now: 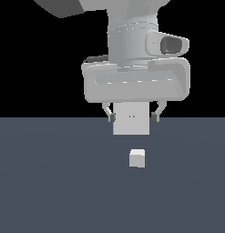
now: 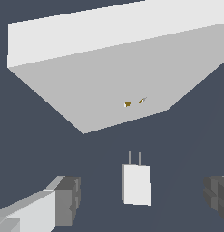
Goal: Plug the charger into the wall socket.
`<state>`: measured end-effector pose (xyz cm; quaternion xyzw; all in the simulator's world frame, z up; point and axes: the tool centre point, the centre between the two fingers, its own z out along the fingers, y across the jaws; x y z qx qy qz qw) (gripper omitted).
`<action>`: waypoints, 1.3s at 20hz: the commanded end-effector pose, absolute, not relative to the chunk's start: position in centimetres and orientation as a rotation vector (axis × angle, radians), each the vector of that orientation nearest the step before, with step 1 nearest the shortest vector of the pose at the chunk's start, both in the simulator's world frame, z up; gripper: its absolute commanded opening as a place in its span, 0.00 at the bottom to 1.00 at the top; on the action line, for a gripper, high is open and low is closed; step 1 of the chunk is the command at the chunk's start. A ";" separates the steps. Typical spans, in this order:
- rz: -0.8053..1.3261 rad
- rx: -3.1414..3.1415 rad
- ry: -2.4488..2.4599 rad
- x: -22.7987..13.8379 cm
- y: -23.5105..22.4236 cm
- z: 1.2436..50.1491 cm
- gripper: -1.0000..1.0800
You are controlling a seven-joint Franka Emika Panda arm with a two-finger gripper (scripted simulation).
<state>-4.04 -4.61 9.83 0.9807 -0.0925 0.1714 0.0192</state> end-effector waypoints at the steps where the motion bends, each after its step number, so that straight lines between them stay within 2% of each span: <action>1: 0.577 3.030 -0.301 -4.3 -4.8 9.2 0.96; 13: 0.722 2.978 -0.350 -5.0 -5.4 6.7 0.96; 26: 0.746 2.969 -0.361 -5.0 -5.5 6.2 0.96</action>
